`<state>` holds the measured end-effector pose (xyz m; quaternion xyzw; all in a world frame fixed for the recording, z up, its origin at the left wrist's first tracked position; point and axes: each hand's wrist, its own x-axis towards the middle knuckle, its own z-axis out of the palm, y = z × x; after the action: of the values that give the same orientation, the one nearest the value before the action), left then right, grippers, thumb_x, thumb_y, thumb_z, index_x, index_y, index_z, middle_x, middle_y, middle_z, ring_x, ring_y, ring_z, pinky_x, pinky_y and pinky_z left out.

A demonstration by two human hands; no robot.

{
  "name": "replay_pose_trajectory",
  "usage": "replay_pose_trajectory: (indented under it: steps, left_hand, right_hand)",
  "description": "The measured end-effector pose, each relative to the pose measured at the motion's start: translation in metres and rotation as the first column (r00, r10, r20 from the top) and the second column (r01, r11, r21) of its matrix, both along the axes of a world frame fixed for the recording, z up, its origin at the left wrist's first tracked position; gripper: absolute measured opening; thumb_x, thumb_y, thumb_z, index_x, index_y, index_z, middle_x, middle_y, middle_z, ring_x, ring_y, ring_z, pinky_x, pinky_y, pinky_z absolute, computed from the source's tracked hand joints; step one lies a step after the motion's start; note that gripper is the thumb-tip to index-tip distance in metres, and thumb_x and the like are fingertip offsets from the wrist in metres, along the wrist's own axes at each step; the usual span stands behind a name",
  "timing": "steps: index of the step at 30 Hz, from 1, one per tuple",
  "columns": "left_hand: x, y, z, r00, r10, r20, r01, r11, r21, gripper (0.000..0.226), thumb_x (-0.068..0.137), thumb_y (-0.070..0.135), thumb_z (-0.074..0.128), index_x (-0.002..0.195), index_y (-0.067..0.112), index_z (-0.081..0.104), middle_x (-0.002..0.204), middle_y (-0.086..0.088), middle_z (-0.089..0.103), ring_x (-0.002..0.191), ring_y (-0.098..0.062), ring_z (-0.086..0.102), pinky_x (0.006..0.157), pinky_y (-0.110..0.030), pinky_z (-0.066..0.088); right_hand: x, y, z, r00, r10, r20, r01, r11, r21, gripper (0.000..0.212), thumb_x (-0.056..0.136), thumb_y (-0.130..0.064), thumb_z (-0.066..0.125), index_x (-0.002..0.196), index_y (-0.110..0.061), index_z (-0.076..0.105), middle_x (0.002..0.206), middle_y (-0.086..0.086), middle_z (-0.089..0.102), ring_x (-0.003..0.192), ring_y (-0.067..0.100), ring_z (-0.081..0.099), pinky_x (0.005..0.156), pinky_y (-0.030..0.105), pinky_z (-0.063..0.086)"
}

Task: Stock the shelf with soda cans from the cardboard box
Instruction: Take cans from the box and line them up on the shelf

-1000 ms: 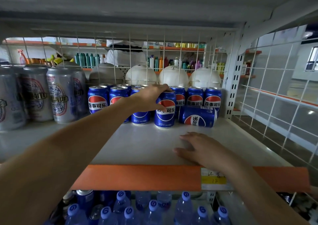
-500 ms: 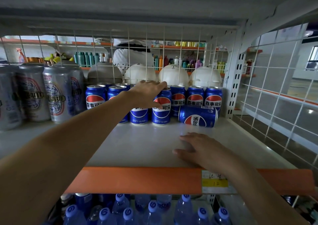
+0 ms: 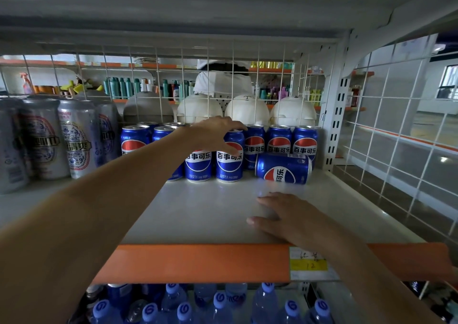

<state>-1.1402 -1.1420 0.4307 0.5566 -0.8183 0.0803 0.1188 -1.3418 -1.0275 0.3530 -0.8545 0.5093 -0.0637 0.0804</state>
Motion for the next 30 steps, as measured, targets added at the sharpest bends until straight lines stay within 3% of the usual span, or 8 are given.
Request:
replay_pose_trajectory:
  steps: [16,22,26,28,30]
  left_hand:
    - [0.001,-0.005,0.005,1.000,0.017,0.014,-0.017,0.999,0.040,0.068,0.080,0.046,0.066,0.139,0.029,0.037,0.135,-0.007,0.049,0.120,-0.026,0.047,0.096,-0.040,0.044]
    - [0.001,-0.003,-0.006,0.997,0.056,0.044,-0.055,0.998,-0.015,0.072,0.085,0.049,0.058,0.146,0.027,0.027,0.141,-0.011,0.042,0.128,-0.029,0.039,0.101,-0.041,0.036]
    - [-0.008,0.015,-0.005,0.991,0.092,0.099,-0.078,0.988,-0.134,0.083,0.086,0.047,0.058,0.149,0.024,0.009,0.156,-0.009,0.014,0.143,-0.027,0.012,0.114,-0.045,0.015]
    - [-0.011,0.035,-0.006,0.998,0.057,0.031,-0.050,0.976,-0.212,0.081,0.087,0.044,0.059,0.149,0.025,0.011,0.157,-0.005,0.011,0.144,-0.023,0.006,0.115,-0.043,0.011]
    - [-0.010,0.057,-0.014,0.998,-0.048,-0.046,0.035,0.969,-0.244,0.071,0.087,0.039,0.060,0.147,0.026,0.023,0.155,-0.003,0.020,0.143,-0.022,0.014,0.115,-0.043,0.017]
  right_hand:
    - [0.000,-0.003,-0.002,1.000,0.006,0.012,-0.006,1.000,-0.004,0.057,0.093,-0.055,0.040,0.136,-0.017,0.043,0.141,0.003,0.042,0.127,0.019,0.040,0.104,0.036,0.033]
    - [-0.002,-0.004,-0.002,1.000,0.005,0.019,-0.005,1.000,0.006,0.063,0.093,-0.054,0.040,0.144,-0.019,0.032,0.150,0.003,0.033,0.135,0.020,0.033,0.107,0.035,0.028]
    - [-0.002,-0.006,-0.003,0.999,0.003,0.035,-0.002,1.000,-0.016,0.063,0.092,-0.055,0.042,0.143,-0.018,0.037,0.147,0.004,0.038,0.132,0.020,0.037,0.107,0.036,0.032]
    - [-0.002,-0.007,-0.005,0.996,0.005,0.085,-0.002,0.999,-0.032,0.066,0.090,-0.056,0.045,0.144,-0.019,0.036,0.148,0.001,0.037,0.132,0.018,0.038,0.108,0.036,0.033]
    - [-0.004,-0.007,-0.006,0.991,0.002,0.135,0.009,0.997,-0.079,0.067,0.089,-0.056,0.048,0.145,-0.022,0.033,0.151,-0.003,0.033,0.133,0.016,0.037,0.109,0.033,0.032]
